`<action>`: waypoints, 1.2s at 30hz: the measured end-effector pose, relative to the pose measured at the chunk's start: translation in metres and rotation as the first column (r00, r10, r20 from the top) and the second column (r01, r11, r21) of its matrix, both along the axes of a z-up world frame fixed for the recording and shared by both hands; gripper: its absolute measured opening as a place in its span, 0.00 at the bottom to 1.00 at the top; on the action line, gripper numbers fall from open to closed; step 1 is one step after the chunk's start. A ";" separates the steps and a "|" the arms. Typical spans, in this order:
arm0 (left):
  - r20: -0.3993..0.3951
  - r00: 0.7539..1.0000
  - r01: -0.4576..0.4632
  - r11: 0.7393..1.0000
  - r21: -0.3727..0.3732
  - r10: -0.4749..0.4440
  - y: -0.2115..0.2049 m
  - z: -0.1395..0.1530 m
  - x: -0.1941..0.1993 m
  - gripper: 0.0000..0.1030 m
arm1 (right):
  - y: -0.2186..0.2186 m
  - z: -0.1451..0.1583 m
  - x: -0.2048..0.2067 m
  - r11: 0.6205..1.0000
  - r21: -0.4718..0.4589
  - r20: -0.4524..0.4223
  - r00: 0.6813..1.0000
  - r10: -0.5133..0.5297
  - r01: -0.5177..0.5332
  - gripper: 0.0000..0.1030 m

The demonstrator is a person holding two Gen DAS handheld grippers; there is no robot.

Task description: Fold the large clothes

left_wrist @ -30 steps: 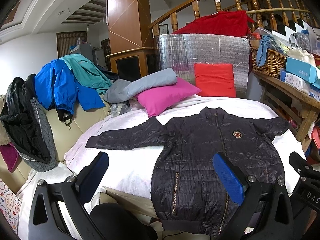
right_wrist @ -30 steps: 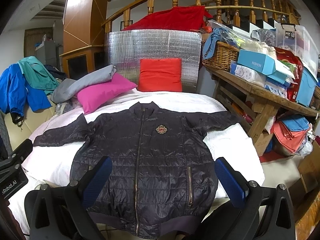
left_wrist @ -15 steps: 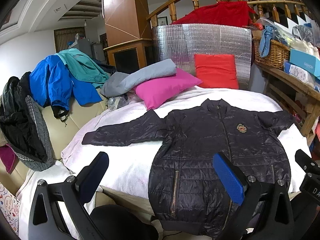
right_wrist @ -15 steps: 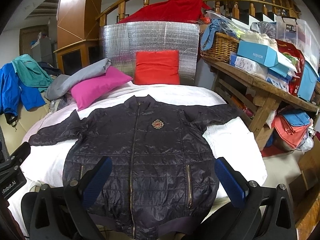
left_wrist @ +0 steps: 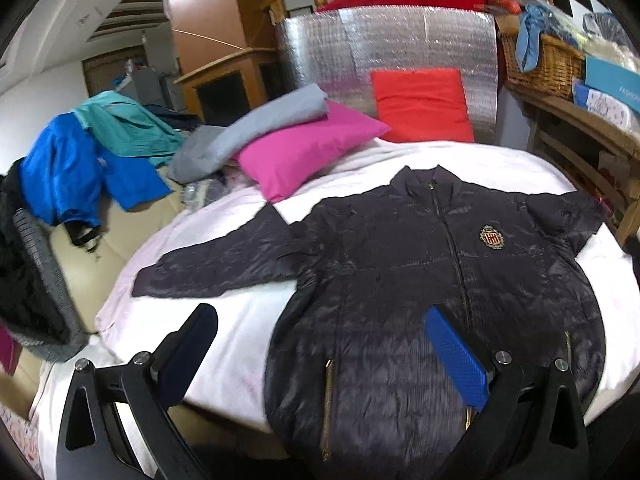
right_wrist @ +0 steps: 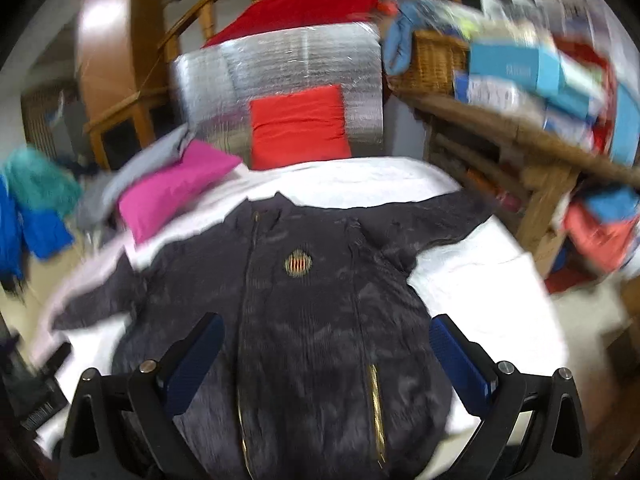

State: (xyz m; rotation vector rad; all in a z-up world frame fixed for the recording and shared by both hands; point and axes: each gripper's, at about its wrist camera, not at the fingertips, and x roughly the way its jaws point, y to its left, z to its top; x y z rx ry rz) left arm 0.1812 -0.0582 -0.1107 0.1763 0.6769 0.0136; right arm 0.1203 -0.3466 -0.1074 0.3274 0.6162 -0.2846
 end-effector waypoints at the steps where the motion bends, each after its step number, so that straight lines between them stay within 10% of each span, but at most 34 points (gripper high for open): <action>1: -0.007 1.000 0.004 1.000 0.005 -0.004 -0.006 -0.007 0.019 1.00 | -0.029 -0.006 0.013 0.998 0.059 0.022 1.000 -0.019 0.017 1.00; 7: -0.093 0.995 0.023 0.999 0.042 -0.019 -0.038 -0.059 0.122 1.00 | -0.196 -0.070 0.086 0.909 0.405 0.079 0.987 -0.139 0.096 1.00; 11: -0.158 0.987 0.003 1.000 0.029 0.002 -0.050 -0.091 0.176 1.00 | -0.290 -0.126 0.116 0.705 0.689 0.069 0.953 -0.296 0.169 1.00; 18: -0.194 0.981 0.014 1.000 0.013 -0.012 -0.054 -0.117 0.204 1.00 | -0.365 -0.186 0.160 0.564 0.767 -0.043 0.901 -0.431 0.306 0.87; 20: -0.201 0.980 0.018 0.999 0.027 -0.013 -0.058 -0.122 0.210 1.00 | -0.375 -0.187 0.169 0.575 0.760 -0.022 0.897 -0.442 0.302 0.76; 23: -0.216 0.976 0.025 0.999 0.031 -0.018 -0.064 -0.127 0.216 1.00 | -0.376 -0.192 0.186 0.595 0.750 -0.039 0.918 -0.395 0.288 0.11; 30: -0.147 0.989 0.022 0.999 0.046 -0.015 -0.070 -0.115 0.213 1.00 | -0.326 -0.124 0.204 0.773 0.613 0.121 0.947 -0.296 0.163 0.08; 36: -0.129 0.992 0.003 0.999 0.052 0.004 -0.061 -0.109 0.205 1.00 | -0.219 -0.059 0.198 0.804 0.581 0.290 0.955 -0.059 -0.126 0.08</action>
